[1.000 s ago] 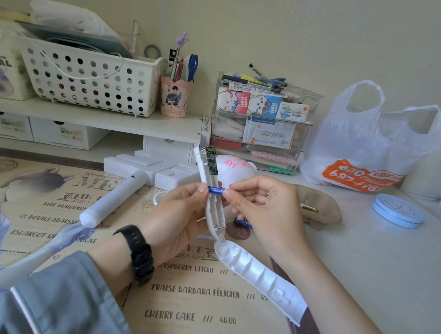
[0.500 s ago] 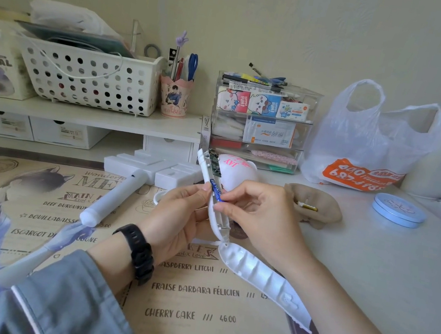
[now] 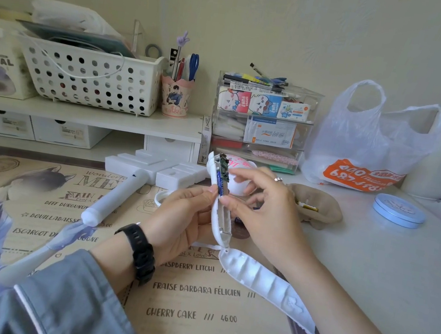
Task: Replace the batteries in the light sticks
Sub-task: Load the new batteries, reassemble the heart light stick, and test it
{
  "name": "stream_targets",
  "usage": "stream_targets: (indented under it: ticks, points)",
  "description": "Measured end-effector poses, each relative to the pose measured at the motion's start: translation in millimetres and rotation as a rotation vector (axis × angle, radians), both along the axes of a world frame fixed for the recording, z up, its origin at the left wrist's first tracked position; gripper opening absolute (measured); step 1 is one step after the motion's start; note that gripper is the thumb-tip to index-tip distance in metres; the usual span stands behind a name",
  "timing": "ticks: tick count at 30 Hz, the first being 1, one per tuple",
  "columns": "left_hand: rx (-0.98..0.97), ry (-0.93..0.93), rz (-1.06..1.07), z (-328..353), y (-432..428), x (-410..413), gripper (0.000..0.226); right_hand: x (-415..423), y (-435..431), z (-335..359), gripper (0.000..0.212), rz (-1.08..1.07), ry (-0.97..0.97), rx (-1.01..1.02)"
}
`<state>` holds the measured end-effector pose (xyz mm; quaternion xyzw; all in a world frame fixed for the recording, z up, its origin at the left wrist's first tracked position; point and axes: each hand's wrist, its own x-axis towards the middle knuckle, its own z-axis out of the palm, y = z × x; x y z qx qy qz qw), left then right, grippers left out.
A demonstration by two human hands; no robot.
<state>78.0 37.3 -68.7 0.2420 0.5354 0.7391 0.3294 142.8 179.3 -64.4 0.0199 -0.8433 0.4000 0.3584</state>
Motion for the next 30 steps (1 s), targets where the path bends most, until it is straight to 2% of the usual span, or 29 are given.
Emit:
stream_targets:
  ticks: [2, 4, 7, 14, 20, 27, 29, 30]
  points:
    - [-0.017, 0.029, -0.030, 0.0, -0.5, 0.1, 0.040, 0.1, 3.0, 1.3, 0.062, 0.013, -0.052, -0.041]
    - [-0.025, 0.047, -0.053, 0.1, -0.6, 1.0, 0.036, -0.3, 6.2, 2.5, 0.072, 0.080, -0.156, -0.167]
    - [-0.076, 0.056, -0.071, -0.4, -0.5, 2.6, 0.034, -2.1, 9.9, 1.6, 0.068, 0.213, -0.251, -0.322]
    - [-0.158, 0.008, -0.086, 0.0, 1.7, 5.6, 0.041, -3.2, 6.1, -2.2, 0.065, 0.175, -0.269, -0.337]
    - [-0.185, -0.024, -0.060, 2.1, 2.4, 7.2, 0.036, -1.0, 0.2, -1.7, 0.065, 0.184, -0.271, -0.364]
    - [-0.137, -0.003, -0.026, 3.1, 2.0, 9.2, 0.033, -0.1, 6.1, 1.3, 0.078, 0.217, -0.325, -0.363]
    - [-0.096, -0.018, 0.002, 3.8, 2.9, 9.8, 0.032, -1.3, 18.1, 6.9, 0.067, 0.117, -0.295, -0.400]
    - [-0.085, -0.026, 0.020, 3.8, 3.2, 9.1, 0.031, -2.1, 25.5, 9.5, 0.055, 0.032, -0.259, -0.386]
